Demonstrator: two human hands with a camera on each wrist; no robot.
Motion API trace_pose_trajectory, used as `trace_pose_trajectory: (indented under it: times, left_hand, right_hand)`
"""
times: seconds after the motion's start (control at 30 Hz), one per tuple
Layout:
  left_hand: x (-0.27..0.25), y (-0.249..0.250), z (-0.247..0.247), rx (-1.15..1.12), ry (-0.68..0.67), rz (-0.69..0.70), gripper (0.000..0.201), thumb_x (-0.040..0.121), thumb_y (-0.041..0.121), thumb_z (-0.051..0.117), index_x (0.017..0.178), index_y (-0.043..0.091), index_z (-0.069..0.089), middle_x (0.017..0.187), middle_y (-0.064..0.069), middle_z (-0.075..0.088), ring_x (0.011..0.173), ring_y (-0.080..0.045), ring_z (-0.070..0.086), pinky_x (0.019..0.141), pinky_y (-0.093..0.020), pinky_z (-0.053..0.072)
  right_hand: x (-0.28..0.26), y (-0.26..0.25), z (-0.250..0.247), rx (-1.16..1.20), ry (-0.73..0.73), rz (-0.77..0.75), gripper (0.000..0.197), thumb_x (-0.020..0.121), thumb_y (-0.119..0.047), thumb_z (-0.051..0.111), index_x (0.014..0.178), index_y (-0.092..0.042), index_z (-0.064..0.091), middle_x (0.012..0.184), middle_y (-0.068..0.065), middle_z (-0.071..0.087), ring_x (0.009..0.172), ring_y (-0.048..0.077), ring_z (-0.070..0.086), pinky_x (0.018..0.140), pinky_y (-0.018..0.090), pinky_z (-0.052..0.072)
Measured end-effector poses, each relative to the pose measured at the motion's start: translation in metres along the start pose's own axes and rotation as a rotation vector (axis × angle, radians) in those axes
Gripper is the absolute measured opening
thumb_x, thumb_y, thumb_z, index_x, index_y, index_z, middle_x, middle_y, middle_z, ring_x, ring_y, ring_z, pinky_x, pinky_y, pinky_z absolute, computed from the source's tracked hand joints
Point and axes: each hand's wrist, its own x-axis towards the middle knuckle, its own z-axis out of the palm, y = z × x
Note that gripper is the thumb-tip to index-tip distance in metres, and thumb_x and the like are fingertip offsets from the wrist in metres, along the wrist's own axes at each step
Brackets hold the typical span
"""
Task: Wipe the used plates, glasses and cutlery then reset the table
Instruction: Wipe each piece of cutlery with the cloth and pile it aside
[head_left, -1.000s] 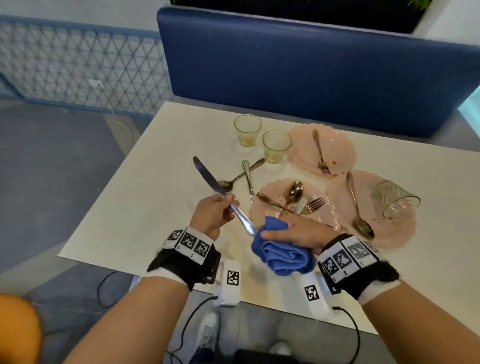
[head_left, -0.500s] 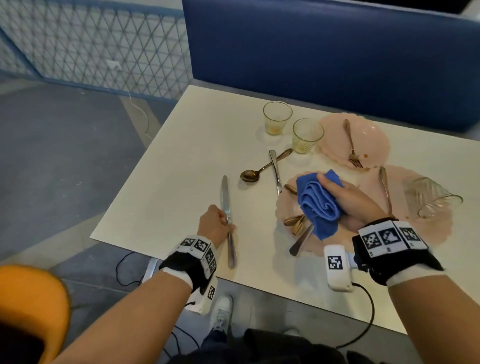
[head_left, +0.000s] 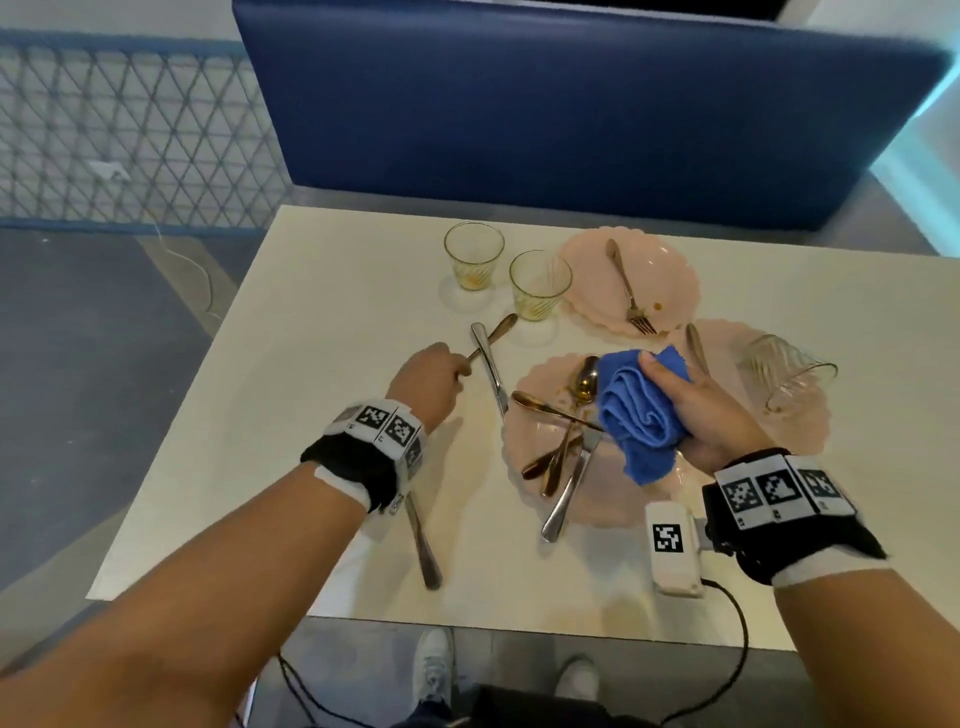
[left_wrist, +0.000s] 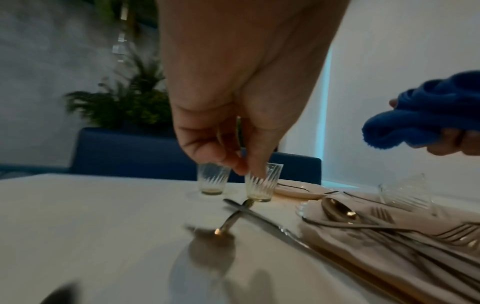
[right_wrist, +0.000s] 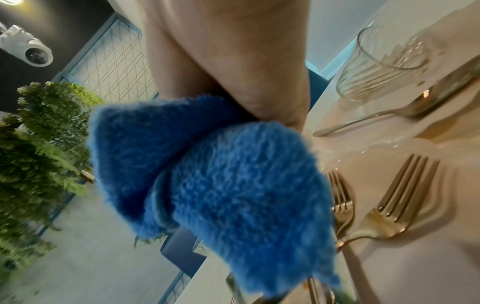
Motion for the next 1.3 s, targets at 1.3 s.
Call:
trace_pose_trajectory:
  times: [1.3]
  left_hand:
    - [0.082,-0.051,-0.091,0.531,-0.207,0.467,0.013,0.093,0.013,0.052,0.102,0.016,0.06,0.102,0.0,0.059,0.097,-0.017,0.045,0.086,-0.029,0.043]
  right_hand:
    - [-0.019,0.043,-0.001,0.062,0.0,0.06,0.038,0.095,-0.032,0.047,0.117,-0.004,0.06,0.101,0.014,0.071,0.087,0.02,0.07,0.068,0.027,0.057]
